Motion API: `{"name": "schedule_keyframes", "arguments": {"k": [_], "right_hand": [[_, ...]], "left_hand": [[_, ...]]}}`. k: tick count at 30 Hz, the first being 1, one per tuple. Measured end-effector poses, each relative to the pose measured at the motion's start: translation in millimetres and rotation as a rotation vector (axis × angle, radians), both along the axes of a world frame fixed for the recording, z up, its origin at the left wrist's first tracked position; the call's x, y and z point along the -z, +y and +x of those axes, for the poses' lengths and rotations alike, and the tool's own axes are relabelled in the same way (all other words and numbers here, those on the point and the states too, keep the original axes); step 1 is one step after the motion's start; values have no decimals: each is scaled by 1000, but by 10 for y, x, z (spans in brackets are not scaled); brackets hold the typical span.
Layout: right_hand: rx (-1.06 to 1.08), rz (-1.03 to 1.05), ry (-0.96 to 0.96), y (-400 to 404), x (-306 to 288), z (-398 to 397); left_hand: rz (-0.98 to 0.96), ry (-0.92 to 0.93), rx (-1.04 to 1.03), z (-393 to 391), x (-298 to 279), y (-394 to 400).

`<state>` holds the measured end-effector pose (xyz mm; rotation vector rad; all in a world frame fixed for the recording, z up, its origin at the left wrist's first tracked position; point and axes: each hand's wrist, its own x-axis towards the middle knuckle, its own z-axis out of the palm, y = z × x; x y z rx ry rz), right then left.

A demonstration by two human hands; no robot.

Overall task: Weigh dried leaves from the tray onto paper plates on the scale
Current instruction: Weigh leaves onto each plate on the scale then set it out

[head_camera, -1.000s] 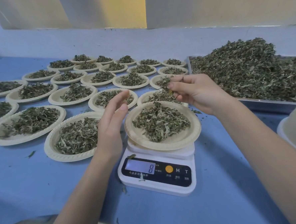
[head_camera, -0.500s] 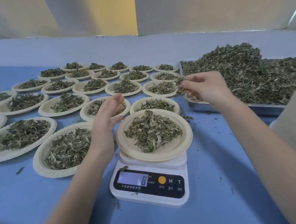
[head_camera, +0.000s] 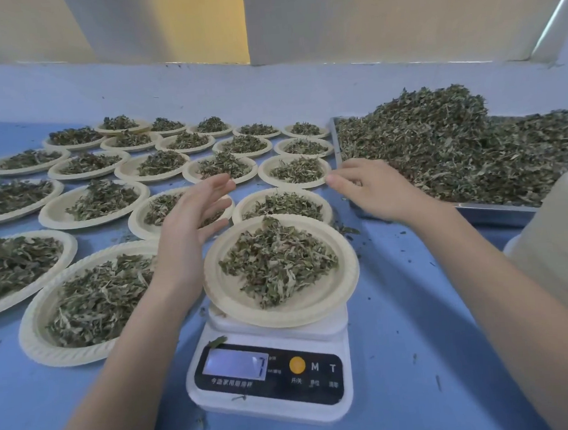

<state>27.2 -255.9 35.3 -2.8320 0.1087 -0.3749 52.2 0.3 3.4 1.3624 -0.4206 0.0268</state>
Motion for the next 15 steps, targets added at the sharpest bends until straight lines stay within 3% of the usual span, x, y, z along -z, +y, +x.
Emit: {"name": "schedule_keyframes", "arguments": {"k": [3,7,11,15], "right_hand": [[-221,142,-127,358,-19,-209],[-372,185,-34,675,-101,-466],[-435,-35,149,759,-146,-577],[-459,-138,127,817,-150,-600]], "left_hand": [[-36,-14,-5,-40,21,40],[-62,-3,-25,-79,36,95],[-35,6,-48,-107,49,109],[-30,16,-52,-96,49,109]]}}
